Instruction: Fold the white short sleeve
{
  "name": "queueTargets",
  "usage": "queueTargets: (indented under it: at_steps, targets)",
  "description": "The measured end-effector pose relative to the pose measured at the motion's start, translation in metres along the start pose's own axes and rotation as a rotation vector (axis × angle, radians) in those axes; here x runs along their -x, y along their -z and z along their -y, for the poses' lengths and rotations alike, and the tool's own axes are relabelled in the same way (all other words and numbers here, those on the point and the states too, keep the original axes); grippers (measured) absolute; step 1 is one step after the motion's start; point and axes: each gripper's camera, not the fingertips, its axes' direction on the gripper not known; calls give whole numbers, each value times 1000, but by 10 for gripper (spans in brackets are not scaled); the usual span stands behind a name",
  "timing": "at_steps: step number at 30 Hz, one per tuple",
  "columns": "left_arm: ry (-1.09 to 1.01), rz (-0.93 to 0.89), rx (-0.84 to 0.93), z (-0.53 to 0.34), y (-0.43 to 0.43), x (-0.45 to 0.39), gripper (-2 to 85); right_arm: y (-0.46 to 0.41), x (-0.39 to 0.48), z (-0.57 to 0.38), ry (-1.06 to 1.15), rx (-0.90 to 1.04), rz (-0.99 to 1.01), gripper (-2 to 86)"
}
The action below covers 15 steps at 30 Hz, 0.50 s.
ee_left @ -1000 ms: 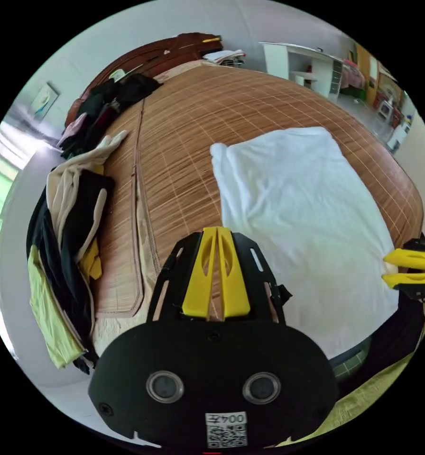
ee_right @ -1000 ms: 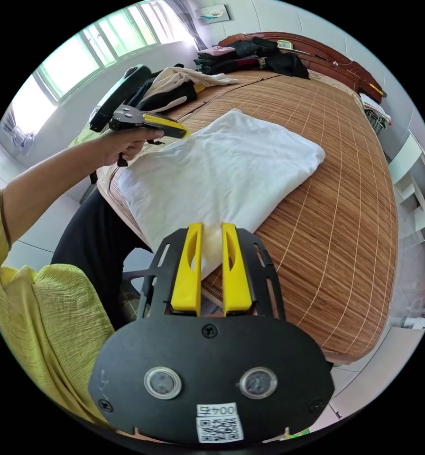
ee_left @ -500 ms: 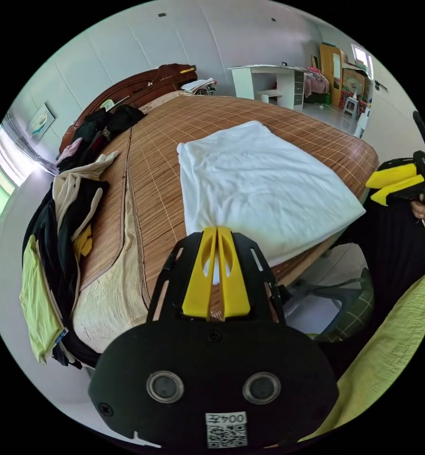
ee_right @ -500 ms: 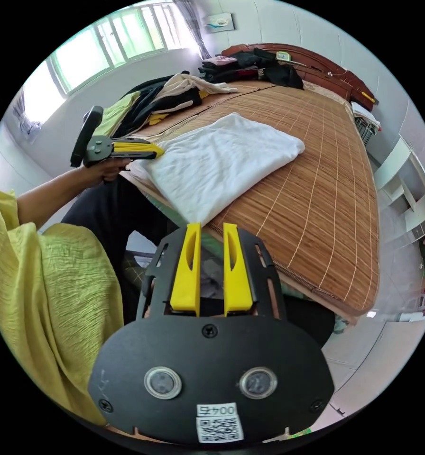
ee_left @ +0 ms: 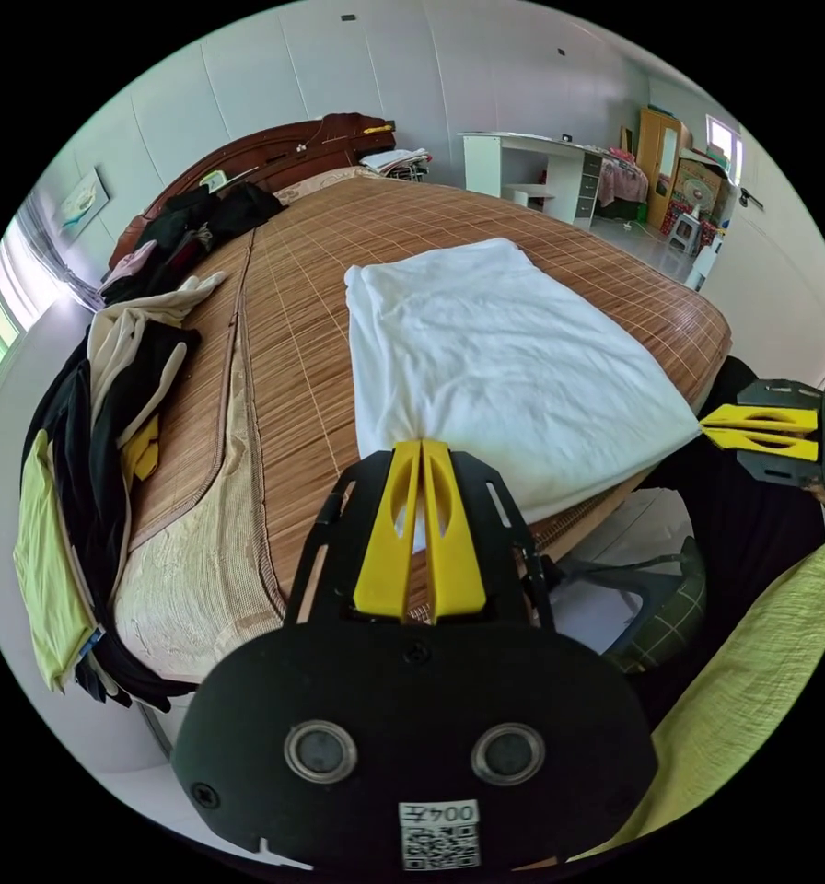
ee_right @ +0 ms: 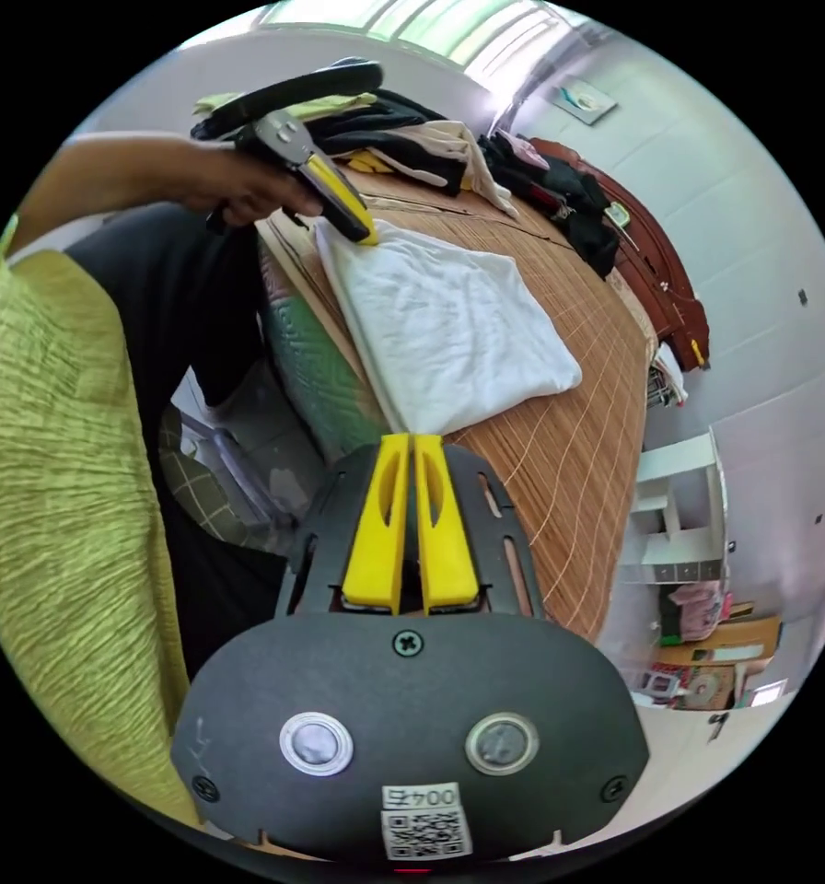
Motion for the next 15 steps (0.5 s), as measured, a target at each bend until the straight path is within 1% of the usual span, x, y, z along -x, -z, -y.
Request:
queueTargets:
  at_steps: [2, 4, 6, 9, 11, 12, 14, 15]
  targets:
    - [9, -14, -4, -1, 0, 4, 7, -15, 9, -5, 75, 50, -30, 5]
    - [14, -24, -3, -2, 1, 7, 7, -18, 9, -13, 81, 37, -30, 4]
    - [11, -21, -2, -2, 1, 8, 7, -11, -7, -18, 59, 11, 4, 7]
    - [13, -15, -7, -4, 1, 9, 7, -6, -68, -26, -70, -40, 86, 28]
    - [17, -15, -11, -4, 1, 10, 7, -24, -144, -32, -285, -65, 174, 69]
    - [18, -17, -11, -5, 2, 11, 8, -33, -166, -34, -355, -63, 224, 79]
    - [17, -18, -9, -4, 2, 12, 8, -95, -256, -48, -655, -28, 535, 124]
    - [16, -18, -7, -4, 2, 13, 8, -116, -275, -53, -728, -16, 635, 131]
